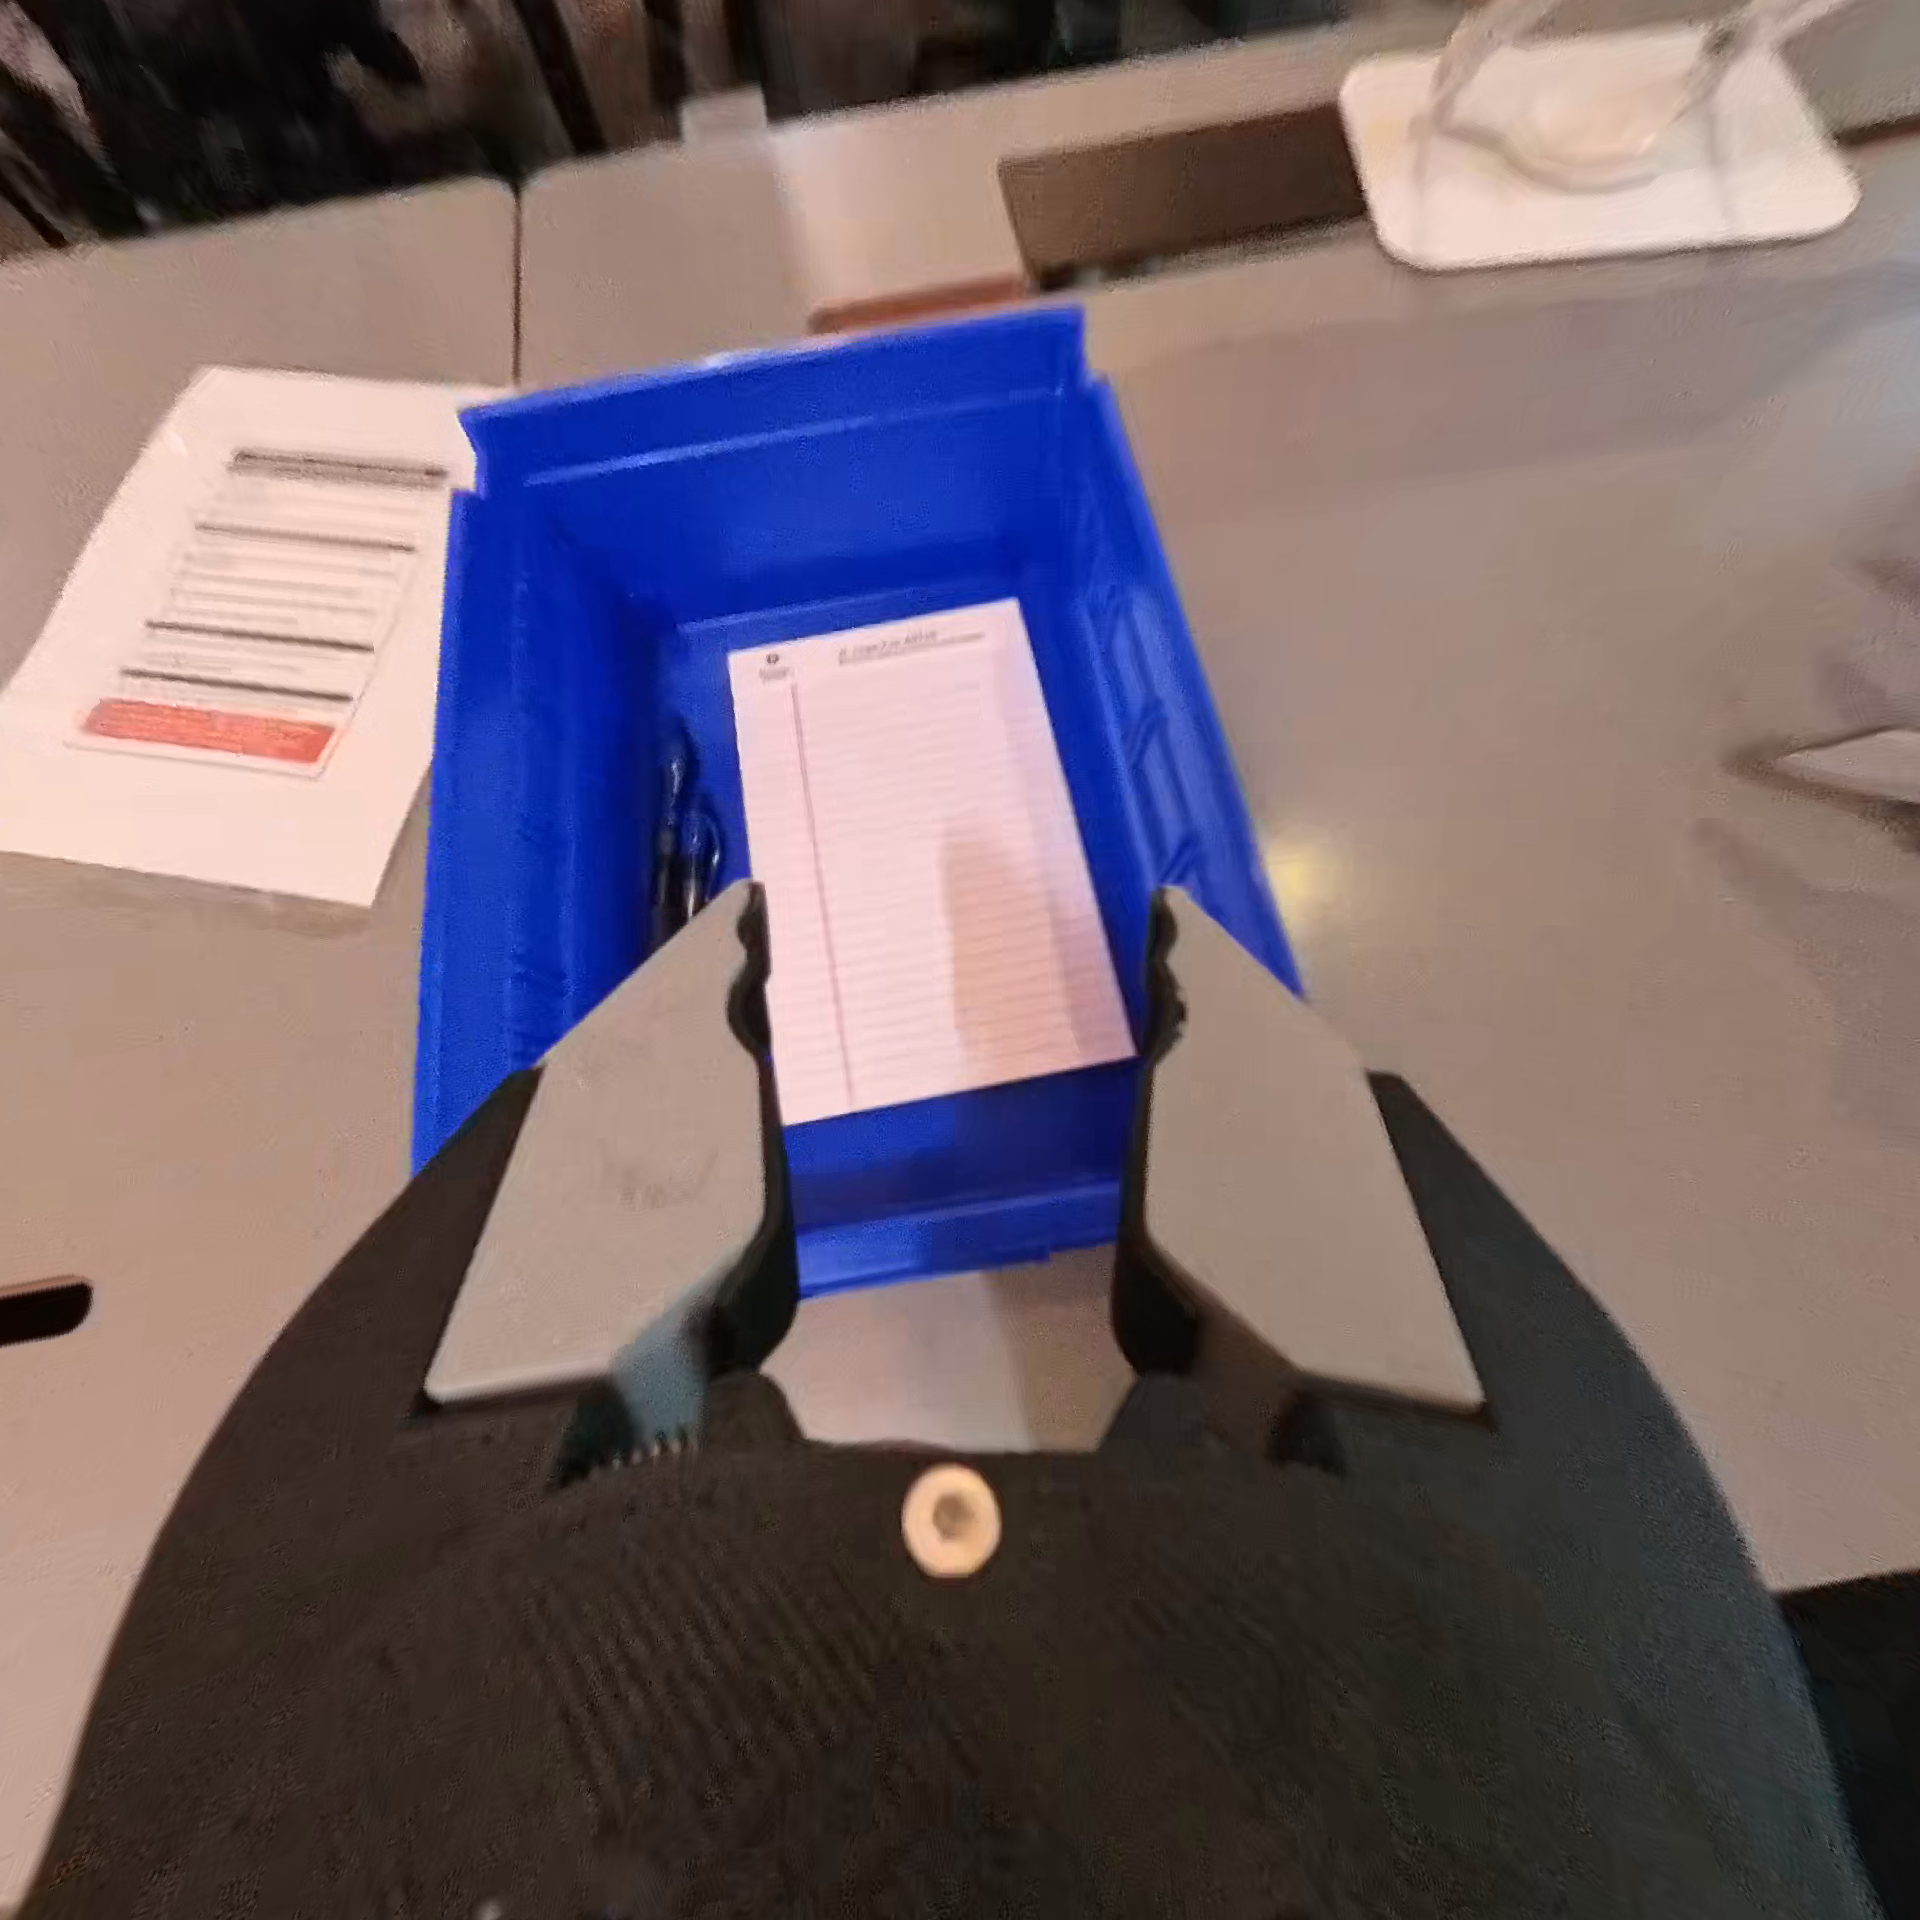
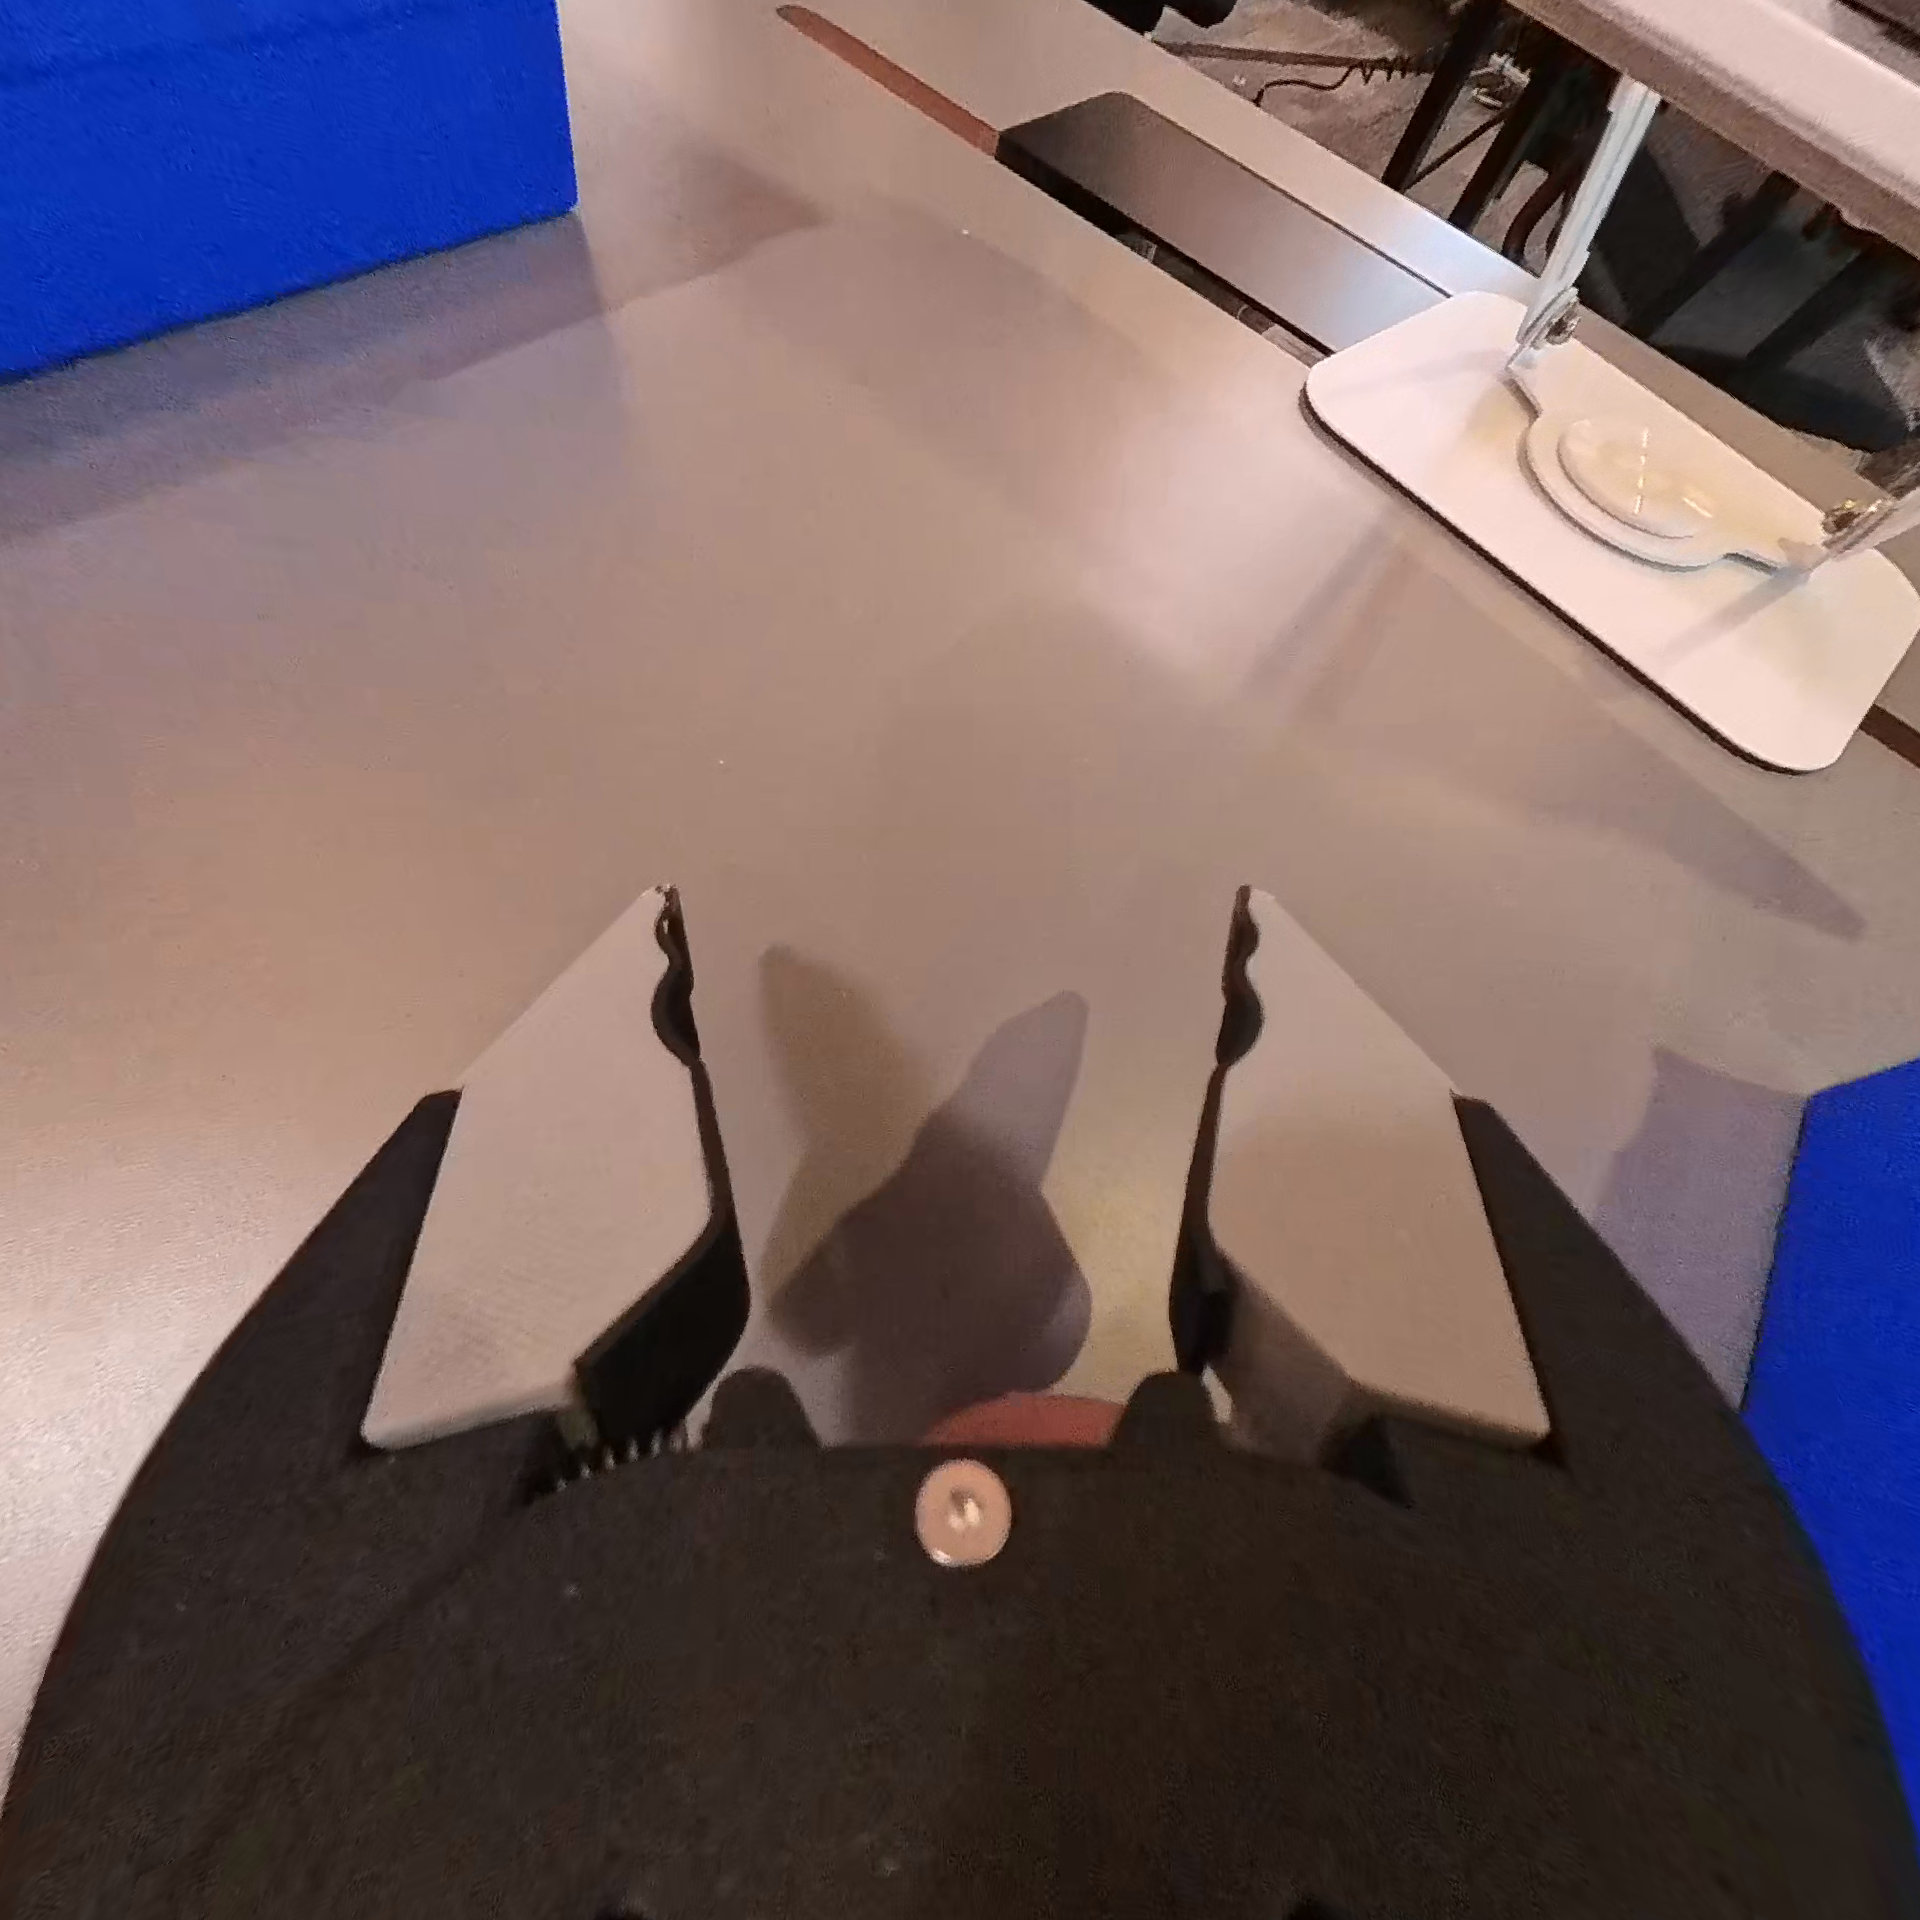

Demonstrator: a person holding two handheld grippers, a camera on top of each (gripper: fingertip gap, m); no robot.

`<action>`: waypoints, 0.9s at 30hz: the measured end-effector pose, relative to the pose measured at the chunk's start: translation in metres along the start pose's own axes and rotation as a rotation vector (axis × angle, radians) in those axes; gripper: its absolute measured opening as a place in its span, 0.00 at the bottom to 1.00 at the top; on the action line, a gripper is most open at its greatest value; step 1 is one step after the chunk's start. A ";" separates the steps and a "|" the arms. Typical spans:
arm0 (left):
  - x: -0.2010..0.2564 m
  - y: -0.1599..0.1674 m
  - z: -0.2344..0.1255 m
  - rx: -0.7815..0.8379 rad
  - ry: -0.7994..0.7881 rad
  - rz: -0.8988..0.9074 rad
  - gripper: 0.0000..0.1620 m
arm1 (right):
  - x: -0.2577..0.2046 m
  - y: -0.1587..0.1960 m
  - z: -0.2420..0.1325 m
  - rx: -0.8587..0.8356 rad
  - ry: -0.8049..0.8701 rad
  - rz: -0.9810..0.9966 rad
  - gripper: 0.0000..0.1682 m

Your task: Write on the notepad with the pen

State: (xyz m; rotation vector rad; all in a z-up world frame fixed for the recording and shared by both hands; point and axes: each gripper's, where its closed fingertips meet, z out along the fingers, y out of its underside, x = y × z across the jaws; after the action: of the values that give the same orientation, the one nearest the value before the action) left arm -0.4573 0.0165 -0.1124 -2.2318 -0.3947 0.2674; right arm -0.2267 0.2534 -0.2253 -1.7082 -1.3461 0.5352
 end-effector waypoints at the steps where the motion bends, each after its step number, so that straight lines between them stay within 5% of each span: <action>1: -0.013 0.005 0.014 -0.084 -0.015 0.003 0.44 | -0.001 0.000 0.001 -0.002 -0.001 -0.003 0.59; 10: -0.095 0.085 0.092 -0.589 -0.169 -0.017 0.28 | -0.003 0.004 0.005 -0.020 -0.010 -0.004 0.57; 15: -0.098 0.100 0.093 -0.683 -0.167 -0.033 0.17 | -0.009 0.002 0.006 -0.019 -0.028 -0.013 0.57; 27: -0.095 0.112 0.095 -0.760 -0.214 -0.041 0.20 | -0.012 -0.006 -0.003 0.018 -0.031 -0.020 0.56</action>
State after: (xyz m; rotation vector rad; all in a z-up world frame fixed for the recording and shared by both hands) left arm -0.5550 -0.0191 -0.2536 -2.9404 -0.7529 0.3815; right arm -0.2318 0.2414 -0.2211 -1.6766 -1.3750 0.5631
